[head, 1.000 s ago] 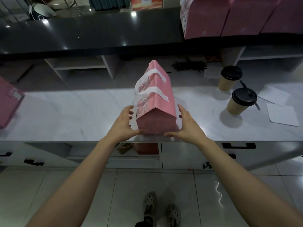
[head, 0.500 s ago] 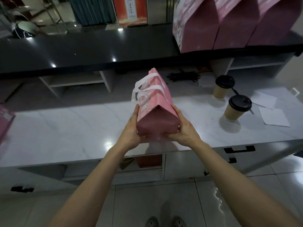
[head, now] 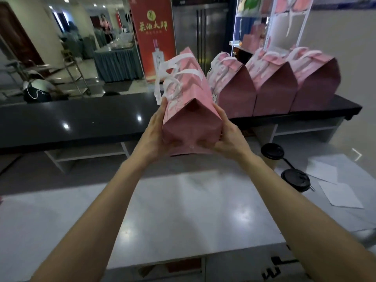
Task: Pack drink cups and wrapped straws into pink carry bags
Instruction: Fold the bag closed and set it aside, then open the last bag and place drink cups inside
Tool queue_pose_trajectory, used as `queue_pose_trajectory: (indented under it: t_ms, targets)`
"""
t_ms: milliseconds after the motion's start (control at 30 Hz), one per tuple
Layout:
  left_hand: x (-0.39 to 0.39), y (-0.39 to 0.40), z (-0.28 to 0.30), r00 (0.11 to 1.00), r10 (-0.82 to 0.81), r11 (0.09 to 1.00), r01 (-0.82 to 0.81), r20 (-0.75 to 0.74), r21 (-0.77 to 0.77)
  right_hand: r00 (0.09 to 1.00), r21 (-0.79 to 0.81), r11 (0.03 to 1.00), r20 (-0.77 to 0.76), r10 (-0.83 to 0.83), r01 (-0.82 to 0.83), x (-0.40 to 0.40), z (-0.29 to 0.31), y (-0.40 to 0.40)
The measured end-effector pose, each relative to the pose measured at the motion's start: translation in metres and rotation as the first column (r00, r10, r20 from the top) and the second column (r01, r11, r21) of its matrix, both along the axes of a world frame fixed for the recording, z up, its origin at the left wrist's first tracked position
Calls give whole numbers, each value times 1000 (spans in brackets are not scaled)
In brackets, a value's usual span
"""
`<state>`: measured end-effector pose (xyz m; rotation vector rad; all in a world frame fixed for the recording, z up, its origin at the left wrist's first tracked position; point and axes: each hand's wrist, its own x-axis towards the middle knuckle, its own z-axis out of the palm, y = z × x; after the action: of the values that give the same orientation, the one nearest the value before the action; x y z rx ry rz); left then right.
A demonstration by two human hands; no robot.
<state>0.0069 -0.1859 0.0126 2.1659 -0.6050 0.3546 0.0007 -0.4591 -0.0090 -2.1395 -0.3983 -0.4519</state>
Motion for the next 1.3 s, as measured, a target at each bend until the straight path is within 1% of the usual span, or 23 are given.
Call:
queue_pose_trajectory:
  t_ms: [100, 200, 267, 367, 533, 667, 733, 767, 900, 967, 1067, 1133, 1300]
  targets:
    - [40, -11, 14, 999, 36, 999, -35, 32, -21, 999, 18, 1000, 37, 2, -3, 41, 15, -10]
    - [73, -18, 10, 997, 64, 998, -63, 37, -26, 1000, 16, 1000, 6, 13, -13, 75, 13, -16]
    - [88, -20, -1, 997, 72, 997, -72, -1, -39, 1000, -7, 1000, -26, 15, -15, 92, 6, -17]
    - [105, -20, -25, 994, 86, 996, -86, -73, 9, 993, -53, 997, -108, 48, -54, 111, -11, -18]
    - [115, -29, -44, 985, 129, 986, -139, -112, -87, 990, -69, 998, -141, -5, -5, 126, -24, -22]
    - [124, -40, -43, 981, 155, 979, -169, -117, -119, 978, -104, 993, -194, -72, 53, 120, -40, -33]
    - [133, -41, -44, 980, 163, 976, -177, -113, -125, 968, -139, 988, -233, -92, 61, 109, -63, -40]
    - [137, -42, -45, 978, 169, 973, -186, -126, -139, 960, -181, 982, -261, -102, 55, 103, -76, -43]
    - [153, -48, -44, 972, 176, 965, -202, -157, -168, 889, -420, 904, -440, -126, -80, 90, -125, -51]
    - [162, -50, -42, 973, 179, 967, -202, -148, -157, 848, -480, 865, -510, -142, -144, 87, -140, -52]
    - [180, -50, -41, 969, 205, 965, -223, -135, -138, 799, -486, 856, -579, -163, -178, 80, -150, -52]
    - [190, -50, -41, 959, 240, 959, -259, -151, -117, 793, -483, 857, -585, -166, -177, 76, -155, -53]
    - [202, -57, -40, 952, 246, 950, -274, -181, -149, 791, -484, 857, -588, -169, -176, 72, -157, -54]
